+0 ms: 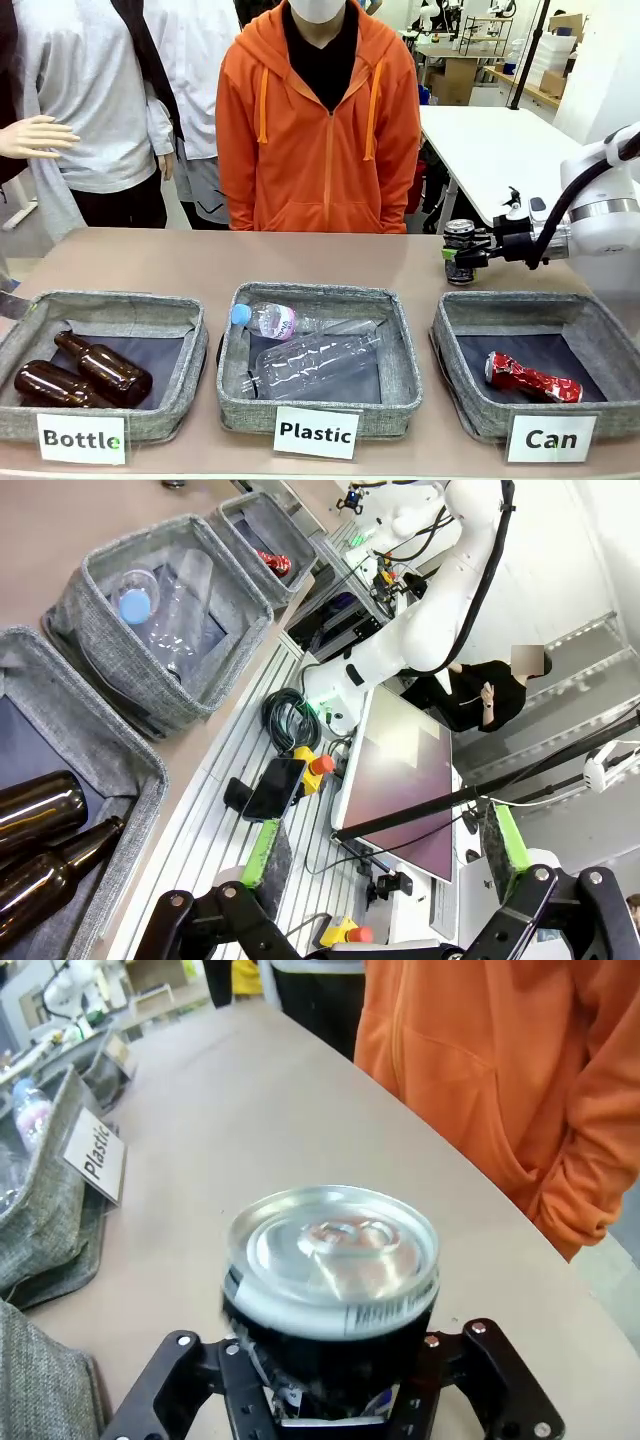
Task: Sort the can waste into the basket.
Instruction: Pick up the can waste from the table and place it in the right Fabric basket.
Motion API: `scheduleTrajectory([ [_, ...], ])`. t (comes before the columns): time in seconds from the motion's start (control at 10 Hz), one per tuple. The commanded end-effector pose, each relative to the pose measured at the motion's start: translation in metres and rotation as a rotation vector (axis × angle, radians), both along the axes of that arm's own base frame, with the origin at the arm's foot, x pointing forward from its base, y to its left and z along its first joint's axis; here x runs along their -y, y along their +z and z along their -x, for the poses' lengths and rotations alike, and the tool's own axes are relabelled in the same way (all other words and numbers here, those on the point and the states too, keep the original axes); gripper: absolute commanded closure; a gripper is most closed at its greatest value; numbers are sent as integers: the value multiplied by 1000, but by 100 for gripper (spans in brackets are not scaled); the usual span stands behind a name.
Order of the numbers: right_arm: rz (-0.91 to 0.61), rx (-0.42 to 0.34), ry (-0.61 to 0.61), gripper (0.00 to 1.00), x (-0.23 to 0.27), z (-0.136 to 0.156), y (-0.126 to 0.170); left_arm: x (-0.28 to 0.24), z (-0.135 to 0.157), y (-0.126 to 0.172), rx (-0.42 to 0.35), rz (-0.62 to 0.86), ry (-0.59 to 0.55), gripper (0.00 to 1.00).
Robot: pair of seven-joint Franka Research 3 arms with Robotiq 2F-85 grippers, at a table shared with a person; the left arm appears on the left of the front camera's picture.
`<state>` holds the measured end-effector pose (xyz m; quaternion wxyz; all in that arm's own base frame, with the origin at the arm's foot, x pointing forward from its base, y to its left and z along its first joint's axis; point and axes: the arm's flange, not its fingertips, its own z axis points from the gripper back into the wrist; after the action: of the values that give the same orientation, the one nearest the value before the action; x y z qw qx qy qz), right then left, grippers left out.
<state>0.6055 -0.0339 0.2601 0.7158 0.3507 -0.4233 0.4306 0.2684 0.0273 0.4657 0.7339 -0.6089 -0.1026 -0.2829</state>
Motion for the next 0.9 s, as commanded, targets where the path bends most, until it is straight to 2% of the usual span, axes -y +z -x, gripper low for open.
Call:
scheduleTrajectory([
  [0.0,-9,53,0,100,-2,2,9,0,4,0,4,5,-13,0],
  [0.1,-13,67,7,100,0,3,20,0,4,0,4,5,-13,0],
  [0.2,-1,118,11,100,4,8,47,0,4,0,4,5,-13,0],
  [0.4,135,215,42,100,6,37,137,0,4,0,4,5,-13,0],
  [0.5,243,189,88,100,4,61,171,0,4,0,4,5,-13,0],
  [0.6,413,144,195,100,3,90,190,0,4,0,4,5,-13,0],
  [0.8,744,115,403,100,5,153,191,0,4,0,4,5,-13,0],
])
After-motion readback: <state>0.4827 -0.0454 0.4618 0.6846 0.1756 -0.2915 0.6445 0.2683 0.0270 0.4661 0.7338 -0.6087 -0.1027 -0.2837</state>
